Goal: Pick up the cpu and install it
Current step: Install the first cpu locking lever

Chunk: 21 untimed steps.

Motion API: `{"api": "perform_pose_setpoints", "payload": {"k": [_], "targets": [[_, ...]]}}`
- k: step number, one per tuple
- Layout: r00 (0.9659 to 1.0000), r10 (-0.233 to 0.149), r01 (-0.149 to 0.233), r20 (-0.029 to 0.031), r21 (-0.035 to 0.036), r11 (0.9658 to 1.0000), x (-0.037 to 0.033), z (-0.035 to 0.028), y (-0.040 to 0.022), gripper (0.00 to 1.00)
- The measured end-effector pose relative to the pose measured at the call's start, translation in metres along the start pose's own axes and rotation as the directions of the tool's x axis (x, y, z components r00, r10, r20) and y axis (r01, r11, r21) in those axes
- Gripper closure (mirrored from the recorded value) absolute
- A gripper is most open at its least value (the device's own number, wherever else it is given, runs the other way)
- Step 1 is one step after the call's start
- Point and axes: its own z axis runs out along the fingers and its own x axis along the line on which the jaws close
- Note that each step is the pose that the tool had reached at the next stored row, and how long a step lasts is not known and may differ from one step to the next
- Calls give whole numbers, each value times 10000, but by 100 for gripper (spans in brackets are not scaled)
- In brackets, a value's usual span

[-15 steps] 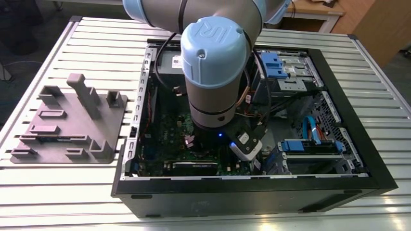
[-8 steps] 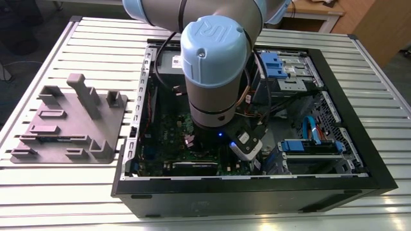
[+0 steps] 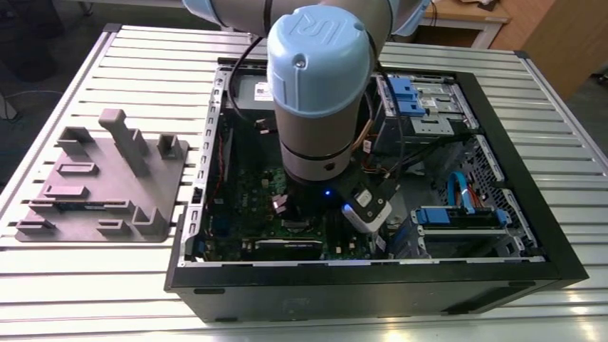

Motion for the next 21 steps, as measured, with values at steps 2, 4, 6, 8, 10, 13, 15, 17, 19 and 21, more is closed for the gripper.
{"api": "perform_pose_setpoints", "payload": {"k": [2, 4, 6, 8, 10, 13, 15, 17, 19, 21], "targets": [[10000, 1, -1, -2, 0, 10000, -8, -53, 1, 90], [10000, 0, 0, -2, -1, 10000, -15, -106, 3, 90], [10000, 0, 0, -4, 0, 10000, -20, -137, 4, 90], [10000, 0, 0, -1, -2, 10000, -20, -137, 4, 90], [10000, 0, 0, -1, -2, 10000, -20, -137, 4, 90], [10000, 0, 0, -2, -1, 10000, -20, -139, 4, 90], [10000, 0, 0, -3, -2, 10000, -20, -139, 9, 90], [10000, 2, -2, -3, -1, 10000, -14, -138, 21, 90], [10000, 5, -5, -1, 0, 10000, -4, -138, 41, 90], [10000, 13, -13, 1, 0, 10000, 5, -136, 66, 90]]}}
